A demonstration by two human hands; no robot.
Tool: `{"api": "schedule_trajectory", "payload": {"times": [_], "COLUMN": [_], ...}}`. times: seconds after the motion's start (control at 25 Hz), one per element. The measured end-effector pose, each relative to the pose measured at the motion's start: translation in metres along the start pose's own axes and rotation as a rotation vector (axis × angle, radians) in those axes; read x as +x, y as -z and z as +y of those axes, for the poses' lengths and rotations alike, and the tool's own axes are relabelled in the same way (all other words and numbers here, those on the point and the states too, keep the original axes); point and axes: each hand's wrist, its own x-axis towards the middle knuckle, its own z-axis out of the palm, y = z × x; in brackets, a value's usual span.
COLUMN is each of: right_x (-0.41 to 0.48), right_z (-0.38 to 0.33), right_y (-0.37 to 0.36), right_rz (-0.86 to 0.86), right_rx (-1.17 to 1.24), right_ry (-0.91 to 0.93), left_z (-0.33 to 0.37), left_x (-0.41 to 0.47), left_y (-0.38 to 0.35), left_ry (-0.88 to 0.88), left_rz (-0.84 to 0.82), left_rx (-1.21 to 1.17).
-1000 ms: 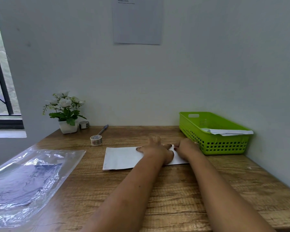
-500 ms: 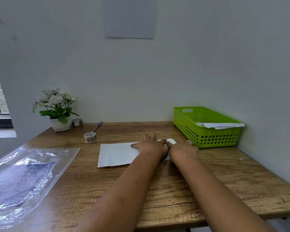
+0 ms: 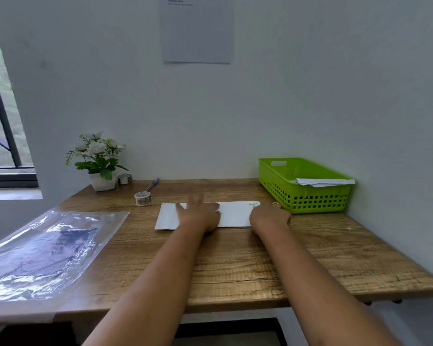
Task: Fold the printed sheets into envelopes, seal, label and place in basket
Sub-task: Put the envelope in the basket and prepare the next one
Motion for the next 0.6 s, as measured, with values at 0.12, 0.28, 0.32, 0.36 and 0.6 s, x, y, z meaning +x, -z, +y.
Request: {"api": "schedule_trajectory", "payload": {"times": [0.12,0.28,0.32,0.36,0.6], "right_x": [-0.002,-0.003,-0.003,-0.002,-0.004], "right_z": [0.001,0.007,0.007,0.007,0.008], "right_y": [-0.005,-0.011,-0.012,-0.012,-0.008], "right_rz": [0.061,0.181,0.210,0.235,0.259], "right_rx": [0.036,0.163,0.187,0.205,0.354], "right_ry": [0.022,0.013,0.008,0.005,-0.015], "left_z": [-0.038,-0.057,-0.059,-0.062,-0.070], "left_x": [-0.015,-0.025,-0.026,-0.026,-0.042], "left_y": [0.003,0.001,0.002,0.004,0.007], "left_ry": [0.298,0.418,0.438,0.445,0.397], "left_rz": [0.123,0.208,0.263,0.313,0.504], "left_rx": [-0.101,-0.399,-0.533,-0.671,-1.473]}}
